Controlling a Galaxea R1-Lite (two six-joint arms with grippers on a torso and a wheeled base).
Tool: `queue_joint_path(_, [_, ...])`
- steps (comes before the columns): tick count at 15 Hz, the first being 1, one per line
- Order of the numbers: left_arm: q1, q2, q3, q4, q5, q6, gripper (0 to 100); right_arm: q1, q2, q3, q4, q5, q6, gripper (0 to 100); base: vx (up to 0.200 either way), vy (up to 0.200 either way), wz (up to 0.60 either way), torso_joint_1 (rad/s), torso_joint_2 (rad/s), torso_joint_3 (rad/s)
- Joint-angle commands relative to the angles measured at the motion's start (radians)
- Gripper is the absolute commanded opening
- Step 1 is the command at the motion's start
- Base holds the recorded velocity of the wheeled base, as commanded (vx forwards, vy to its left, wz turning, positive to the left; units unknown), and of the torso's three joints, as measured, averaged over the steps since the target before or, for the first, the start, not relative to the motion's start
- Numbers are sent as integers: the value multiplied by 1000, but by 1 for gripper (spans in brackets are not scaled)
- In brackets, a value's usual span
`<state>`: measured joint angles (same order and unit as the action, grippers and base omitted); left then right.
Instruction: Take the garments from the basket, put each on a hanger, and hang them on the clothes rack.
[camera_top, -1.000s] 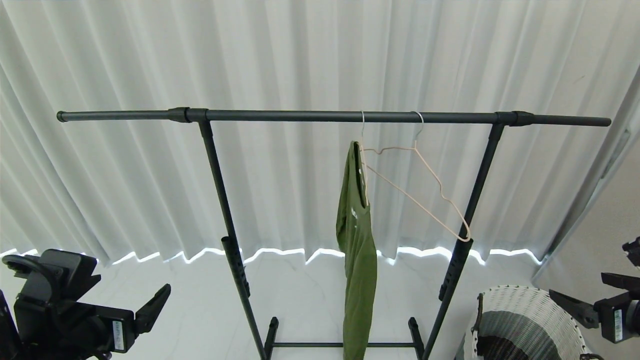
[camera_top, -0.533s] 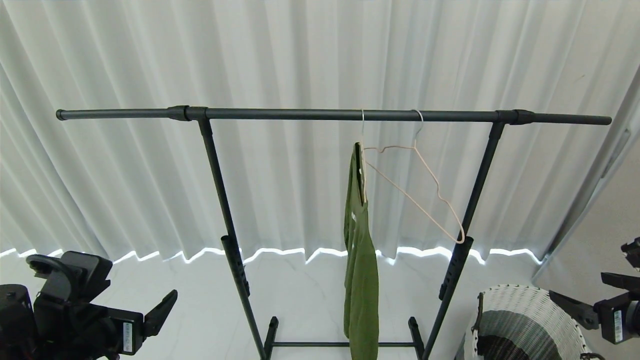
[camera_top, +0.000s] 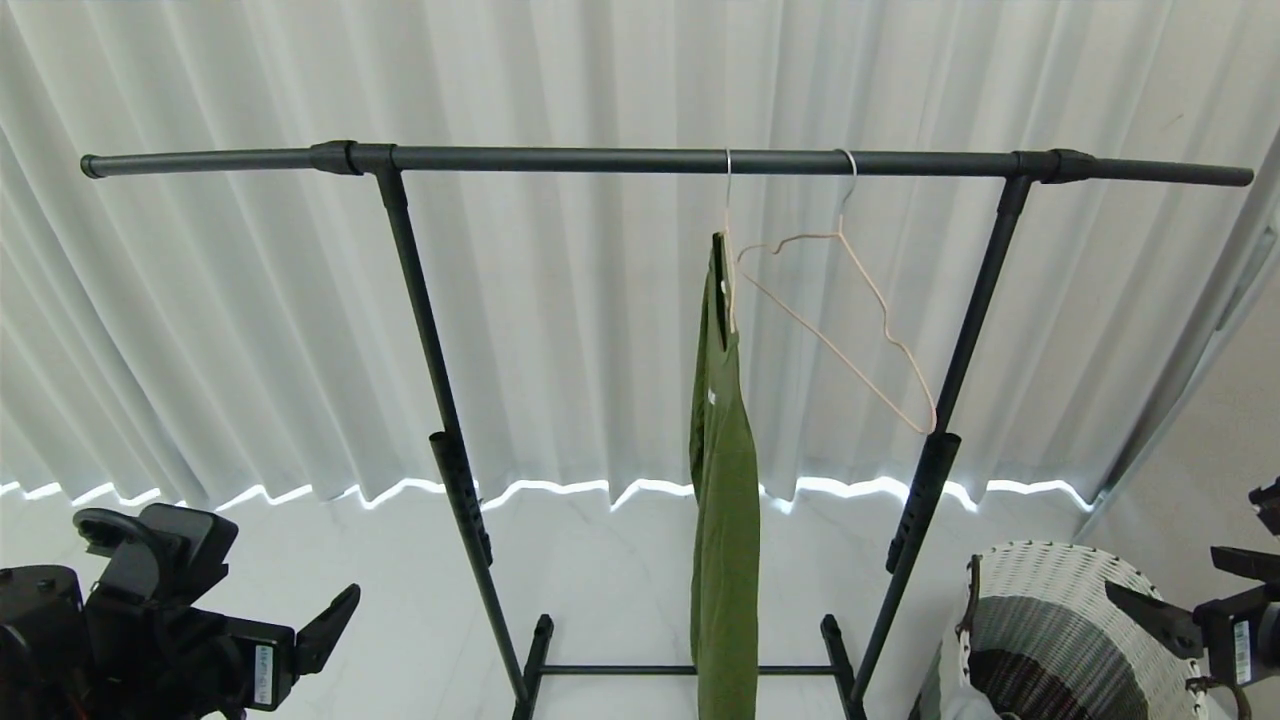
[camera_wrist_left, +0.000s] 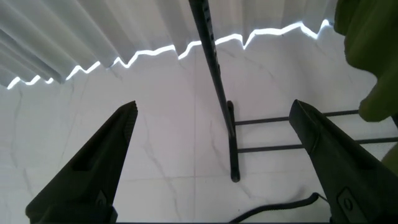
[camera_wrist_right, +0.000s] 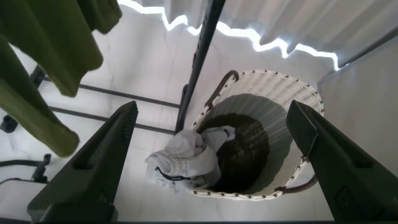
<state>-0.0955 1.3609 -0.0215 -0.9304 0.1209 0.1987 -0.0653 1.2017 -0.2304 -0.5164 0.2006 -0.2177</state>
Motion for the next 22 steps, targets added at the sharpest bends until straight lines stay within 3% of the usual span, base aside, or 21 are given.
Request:
queue_joint_path(1, [-1,1,2,-1,0,1,100,-1,-1,-3,-1,0,0,100,0,0,0,-198,500,300])
queue_joint_path(16, [0,3,5,-1,3,1,100,1,12,23,1,2,-39,100,0,0,0,-147,467,319])
queue_joint_path(22, [0,11,2,-1,6,1,100,-31,226,19,-10,0,-81,100,0,0,0,-20,133,108])
